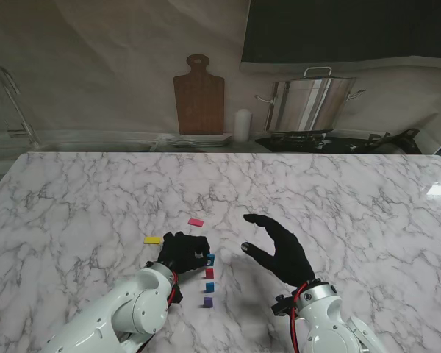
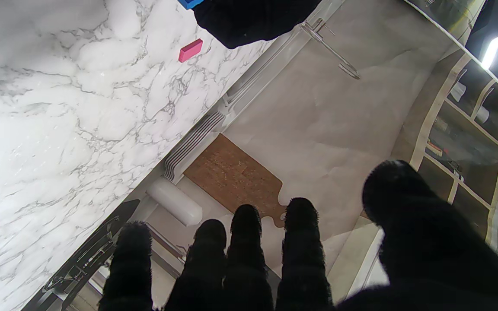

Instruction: Arrange dominoes in a row

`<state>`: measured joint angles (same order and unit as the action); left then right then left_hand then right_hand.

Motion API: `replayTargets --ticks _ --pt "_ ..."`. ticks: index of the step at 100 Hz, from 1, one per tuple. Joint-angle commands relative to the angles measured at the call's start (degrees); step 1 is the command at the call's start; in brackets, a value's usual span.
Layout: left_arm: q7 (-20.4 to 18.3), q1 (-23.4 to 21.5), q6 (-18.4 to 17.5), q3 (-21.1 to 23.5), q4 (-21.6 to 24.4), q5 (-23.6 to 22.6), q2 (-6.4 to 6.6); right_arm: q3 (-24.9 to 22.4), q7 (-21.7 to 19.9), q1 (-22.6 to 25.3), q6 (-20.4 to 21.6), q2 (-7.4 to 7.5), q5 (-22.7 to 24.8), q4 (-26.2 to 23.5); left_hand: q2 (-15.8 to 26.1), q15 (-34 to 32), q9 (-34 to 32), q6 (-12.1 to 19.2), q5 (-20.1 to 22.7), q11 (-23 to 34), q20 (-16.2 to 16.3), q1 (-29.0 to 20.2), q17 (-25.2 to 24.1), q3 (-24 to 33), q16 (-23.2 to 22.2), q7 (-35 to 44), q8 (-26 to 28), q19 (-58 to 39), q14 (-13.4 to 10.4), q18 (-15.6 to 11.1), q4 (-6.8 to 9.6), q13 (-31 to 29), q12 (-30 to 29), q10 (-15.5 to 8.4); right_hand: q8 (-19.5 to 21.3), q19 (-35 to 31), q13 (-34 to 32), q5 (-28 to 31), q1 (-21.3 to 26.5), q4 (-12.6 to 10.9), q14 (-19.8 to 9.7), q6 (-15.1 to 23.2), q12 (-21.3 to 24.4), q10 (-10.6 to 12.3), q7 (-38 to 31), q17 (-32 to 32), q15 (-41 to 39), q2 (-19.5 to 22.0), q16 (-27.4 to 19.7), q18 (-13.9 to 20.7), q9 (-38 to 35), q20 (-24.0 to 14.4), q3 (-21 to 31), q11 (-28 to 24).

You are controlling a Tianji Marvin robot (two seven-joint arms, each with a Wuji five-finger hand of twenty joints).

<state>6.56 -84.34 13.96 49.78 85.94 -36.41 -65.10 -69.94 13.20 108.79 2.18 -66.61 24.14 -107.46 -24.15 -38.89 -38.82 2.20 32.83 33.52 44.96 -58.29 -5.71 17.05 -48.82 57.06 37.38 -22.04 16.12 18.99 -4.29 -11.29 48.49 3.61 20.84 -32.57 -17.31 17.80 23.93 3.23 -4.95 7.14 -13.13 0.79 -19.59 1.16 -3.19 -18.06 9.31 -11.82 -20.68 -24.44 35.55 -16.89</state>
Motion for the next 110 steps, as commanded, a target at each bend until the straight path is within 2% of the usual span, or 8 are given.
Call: replayTargets --ticks 1,19,25,58,88,106,110 --pt "-1.36 -0.08 0.48 -0.11 0.36 0.25 -0.12 -0.03 -0.05 0.27 -0.37 -0.05 -0.04 -0.14 1.25 -0.73 1.07 0.49 -0.55 0.63 0.95 -1.98 -1.22 -0.14 -0.82 3.72 0.73 0.48 0.92 -0.5 1.05 1.7 0.86 0.33 0.74 -0.47 -0.71 -1.08 1.58 -1.24 -0.98 0.52 -0.34 0.2 -0.61 -0.05 0.24 0.84 -0.57 0.12 0.61 -0.71 1.16 -0.82" --pt "-2.18 -0.28 0.9 0.07 0.82 0.0 0.11 -0.01 -0.04 0.24 -0.38 -0.06 -0.05 -0.13 1.23 -0.64 1.66 0.05 -1.24 0.52 1.05 -1.98 -1.29 -0.13 -0.83 3.29 1.03 0.69 0.98 -0.57 1.28 2.05 0.71 0.46 0.74 -0.48 -0.72 -1.11 1.59 -1.24 -1.01 0.45 -0.33 0.2 -0.6 -0.09 0.24 0.82 -0.57 0.08 0.58 -0.71 1.18 -0.82" --pt "-2.32 -0.34 0.97 0.14 0.93 -0.01 0.14 0.0 -0.06 0.23 -0.35 -0.06 -0.07 -0.11 1.02 -0.61 2.06 -0.14 -1.42 0.83 1.63 -1.84 -1.27 -0.05 -0.89 0.6 1.95 0.97 0.99 -0.61 1.41 2.14 0.18 0.5 0.74 -0.49 -0.74 -1.09 1.6 -1.24 -1.01 0.46 -0.33 0.27 -0.61 -0.09 0.23 0.79 -0.57 0.08 0.62 -0.72 1.19 -0.8" --pt "-2.96 -0.49 0.91 0.44 1.25 -0.27 0.35 0.02 -0.09 0.25 -0.37 -0.04 0.0 -0.12 0.58 -0.44 3.18 -0.79 -2.08 0.87 1.8 -1.69 -1.27 0.14 -0.88 -3.72 0.35 1.41 1.05 -0.71 1.41 2.6 -0.58 0.69 0.74 -0.48 -0.73 -1.11 1.61 -1.24 -0.94 0.48 -0.33 0.22 -0.6 -0.07 0.23 0.78 -0.57 0.07 0.63 -0.71 1.21 -0.81" --pt "-3.68 -0.68 0.8 0.74 1.57 -0.62 0.6 -0.01 -0.13 0.31 -0.42 -0.03 0.02 -0.2 0.23 -0.16 4.6 -1.79 -1.39 1.0 2.23 -1.3 -1.26 0.72 -0.81 -12.81 -4.95 1.99 1.1 -0.79 1.37 3.03 -2.81 0.91 0.74 -0.48 -0.74 -1.11 1.62 -1.24 -0.94 0.48 -0.33 0.25 -0.6 -0.11 0.23 0.72 -0.56 0.12 0.61 -0.71 1.27 -0.81" --pt "-4.29 -0.89 0.64 1.04 1.87 -1.03 0.84 0.05 -0.12 0.23 -0.45 -0.03 0.04 -0.13 0.4 0.05 5.69 -2.68 -1.1 1.19 2.53 0.76 -1.28 3.6 -0.76 -18.1 -5.61 2.33 1.04 -0.83 1.08 3.37 -5.54 0.97 0.75 -0.46 -0.76 -1.09 1.65 -1.23 -0.91 0.48 -0.32 0.09 -0.62 -0.11 0.24 0.66 -0.56 0.08 0.68 -0.7 1.31 -0.79" --pt "-4.45 -0.98 0.58 1.16 1.98 -1.19 0.91 0.05 -0.12 0.22 -0.45 -0.03 0.05 -0.13 0.0 0.08 5.94 -2.62 -0.82 1.93 2.65 2.01 -1.24 5.89 -0.74 -19.43 -5.01 2.48 1.06 -0.77 0.56 3.43 -7.74 1.0 0.75 -0.45 -0.78 -1.12 1.62 -1.22 -0.97 0.42 -0.33 0.24 -0.61 -0.09 0.23 0.66 -0.56 0.09 0.62 -0.69 1.31 -0.82"
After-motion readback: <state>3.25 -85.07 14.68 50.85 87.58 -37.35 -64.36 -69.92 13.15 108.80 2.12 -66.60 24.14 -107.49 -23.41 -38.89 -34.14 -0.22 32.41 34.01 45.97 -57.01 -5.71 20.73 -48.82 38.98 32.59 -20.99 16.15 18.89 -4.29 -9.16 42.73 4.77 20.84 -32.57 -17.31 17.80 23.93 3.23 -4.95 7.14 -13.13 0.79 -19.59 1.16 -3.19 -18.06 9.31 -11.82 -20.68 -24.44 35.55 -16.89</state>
